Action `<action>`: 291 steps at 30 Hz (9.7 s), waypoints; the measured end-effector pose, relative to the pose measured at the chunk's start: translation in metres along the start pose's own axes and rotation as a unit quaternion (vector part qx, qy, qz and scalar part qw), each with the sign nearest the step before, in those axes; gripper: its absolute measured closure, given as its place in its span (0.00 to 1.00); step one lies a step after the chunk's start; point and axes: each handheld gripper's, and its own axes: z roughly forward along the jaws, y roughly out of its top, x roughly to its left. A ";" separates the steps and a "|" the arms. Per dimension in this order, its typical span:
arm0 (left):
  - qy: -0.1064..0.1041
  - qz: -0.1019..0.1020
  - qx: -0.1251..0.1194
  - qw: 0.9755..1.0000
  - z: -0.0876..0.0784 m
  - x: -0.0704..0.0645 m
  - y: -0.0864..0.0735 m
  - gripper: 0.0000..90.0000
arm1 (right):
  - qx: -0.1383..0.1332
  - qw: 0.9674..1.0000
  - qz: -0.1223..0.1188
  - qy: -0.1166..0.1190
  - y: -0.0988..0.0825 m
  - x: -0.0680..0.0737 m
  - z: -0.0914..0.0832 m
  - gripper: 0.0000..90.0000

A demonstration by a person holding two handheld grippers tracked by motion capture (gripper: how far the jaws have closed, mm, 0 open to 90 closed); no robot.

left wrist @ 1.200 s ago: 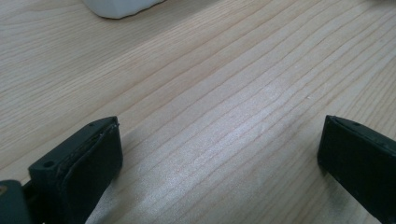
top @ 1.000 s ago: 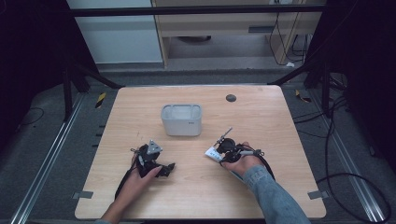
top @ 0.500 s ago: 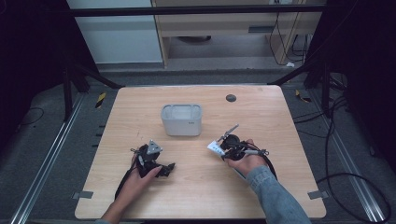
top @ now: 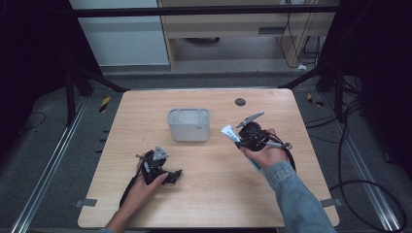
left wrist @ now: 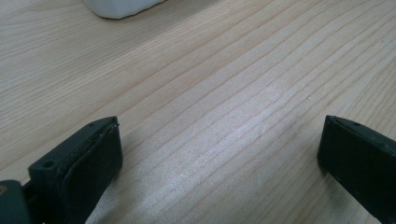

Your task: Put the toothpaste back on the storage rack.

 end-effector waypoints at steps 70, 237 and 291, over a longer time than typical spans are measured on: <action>0.002 -0.002 -0.002 1.000 0.000 0.000 0.000 0.00 | -0.187 0.981 0.050 -0.023 0.072 -0.006 -0.026 0.88; -0.002 0.001 -0.001 1.000 0.001 0.000 0.000 0.00 | -0.229 0.970 0.069 -0.042 0.139 0.053 0.101 0.88; -0.001 0.001 -0.001 1.000 0.001 0.000 0.000 0.00 | -0.192 0.979 0.049 -0.044 0.136 0.063 0.115 0.88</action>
